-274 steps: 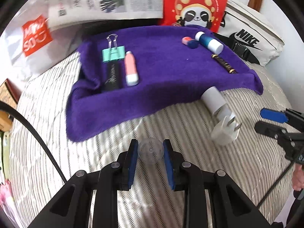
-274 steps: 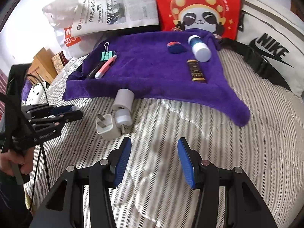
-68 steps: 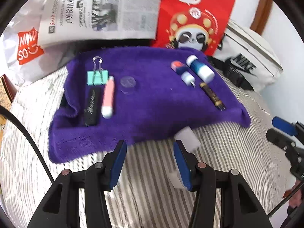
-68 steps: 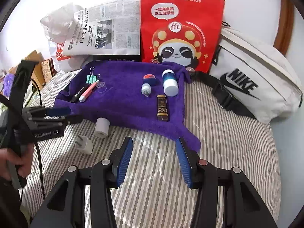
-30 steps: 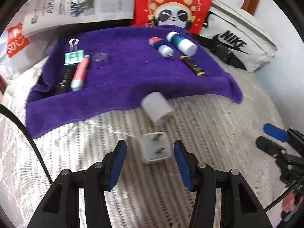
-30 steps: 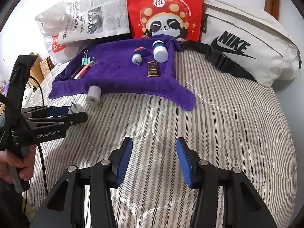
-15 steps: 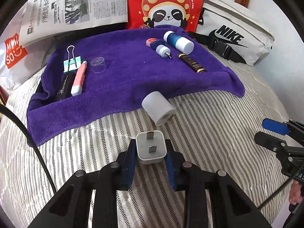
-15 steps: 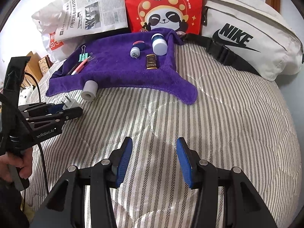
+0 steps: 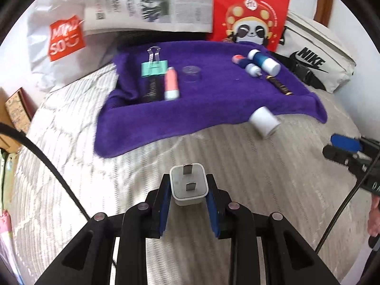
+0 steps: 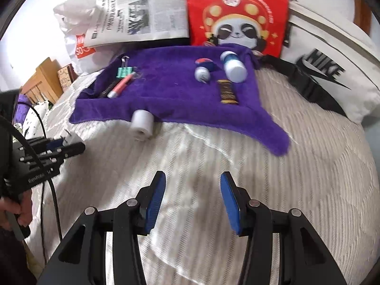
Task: Organize rigid objects
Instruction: 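Grasp the white tape roll with the right tool while the left tool holds the charger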
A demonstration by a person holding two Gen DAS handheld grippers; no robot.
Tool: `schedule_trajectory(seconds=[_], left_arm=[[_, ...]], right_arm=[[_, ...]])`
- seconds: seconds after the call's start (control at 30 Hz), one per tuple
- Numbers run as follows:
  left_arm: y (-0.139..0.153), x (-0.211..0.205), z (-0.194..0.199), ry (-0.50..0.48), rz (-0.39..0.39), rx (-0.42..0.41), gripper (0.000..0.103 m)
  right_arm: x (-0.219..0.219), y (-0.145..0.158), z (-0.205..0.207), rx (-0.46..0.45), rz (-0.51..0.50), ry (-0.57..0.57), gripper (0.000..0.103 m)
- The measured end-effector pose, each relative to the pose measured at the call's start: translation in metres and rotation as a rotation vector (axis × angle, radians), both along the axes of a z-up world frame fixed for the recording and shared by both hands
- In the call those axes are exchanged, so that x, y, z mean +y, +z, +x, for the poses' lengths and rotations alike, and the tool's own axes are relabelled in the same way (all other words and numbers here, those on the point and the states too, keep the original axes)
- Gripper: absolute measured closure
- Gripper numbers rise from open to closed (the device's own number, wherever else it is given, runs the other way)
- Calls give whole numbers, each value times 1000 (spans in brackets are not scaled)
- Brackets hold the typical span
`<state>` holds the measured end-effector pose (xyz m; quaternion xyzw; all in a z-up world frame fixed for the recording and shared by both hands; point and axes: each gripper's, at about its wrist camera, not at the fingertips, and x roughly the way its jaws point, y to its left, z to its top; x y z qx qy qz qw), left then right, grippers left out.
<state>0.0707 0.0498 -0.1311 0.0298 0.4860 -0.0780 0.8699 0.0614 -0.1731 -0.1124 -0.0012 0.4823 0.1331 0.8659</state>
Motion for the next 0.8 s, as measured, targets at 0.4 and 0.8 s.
schedule_trajectory(seconds=[0.4,0.8], left_arm=[[1,32,-10,48,-11,0,76],[0,34,-13,43,-58,9,76]], right_arm=[[57,9,29,-63,-4,65,55],[80,-20,55,-14,-27,79,55]])
